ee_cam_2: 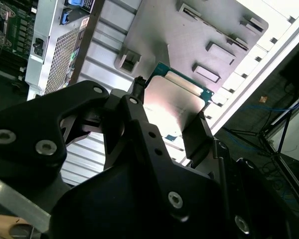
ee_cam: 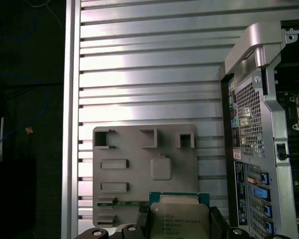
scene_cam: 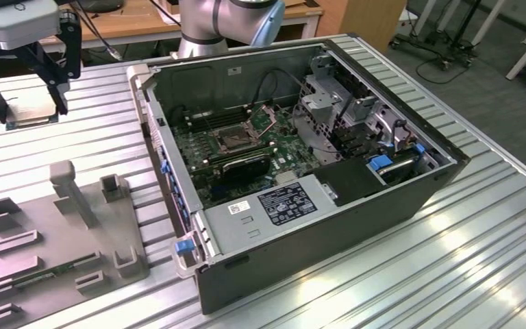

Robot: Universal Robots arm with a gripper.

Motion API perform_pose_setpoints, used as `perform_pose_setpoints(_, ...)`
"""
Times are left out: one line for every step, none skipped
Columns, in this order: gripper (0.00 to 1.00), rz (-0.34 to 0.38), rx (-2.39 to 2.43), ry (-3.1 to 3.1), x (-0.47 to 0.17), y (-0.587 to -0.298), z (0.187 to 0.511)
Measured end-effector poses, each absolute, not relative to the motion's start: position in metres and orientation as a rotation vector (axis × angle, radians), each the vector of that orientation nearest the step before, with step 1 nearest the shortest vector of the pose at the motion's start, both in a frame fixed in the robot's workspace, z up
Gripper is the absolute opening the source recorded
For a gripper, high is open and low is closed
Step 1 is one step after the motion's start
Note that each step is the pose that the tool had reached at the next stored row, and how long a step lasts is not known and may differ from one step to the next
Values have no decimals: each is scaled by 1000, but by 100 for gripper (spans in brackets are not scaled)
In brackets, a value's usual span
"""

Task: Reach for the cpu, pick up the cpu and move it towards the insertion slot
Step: 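Pick up the cpu and move it towards the insertion slot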

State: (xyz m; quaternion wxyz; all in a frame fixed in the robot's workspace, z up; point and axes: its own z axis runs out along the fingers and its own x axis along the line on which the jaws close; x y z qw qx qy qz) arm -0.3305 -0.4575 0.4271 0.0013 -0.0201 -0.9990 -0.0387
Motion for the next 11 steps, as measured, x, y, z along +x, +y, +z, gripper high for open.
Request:
perform_pose_setpoints(54,-121,-63,-3136,-330,-457,427)
perform_pose_setpoints(54,-121,-63,-3136,-329,-458,427)
perform_pose_setpoints(54,-121,-63,-3136,-328,-457,427)
perform_pose_setpoints(54,-121,-63,-3136,-327,-457,427)
perform_pose_setpoints(54,-121,-63,-3136,-327,-457,427)
perform_pose_setpoints(54,-121,-63,-3136,-326,-457,427)
perform_pose_setpoints(54,-121,-63,-3136,-325,-457,427)
perform_pose_setpoints(54,-121,-63,-3136,-324,-458,427)
perform_pose_setpoints(54,-121,-63,-3136,-323,-457,427)
perform_pose_setpoints(54,-121,-63,-3136,-323,-457,427)
perform_pose_setpoints(54,-121,-63,-3136,-322,-458,427)
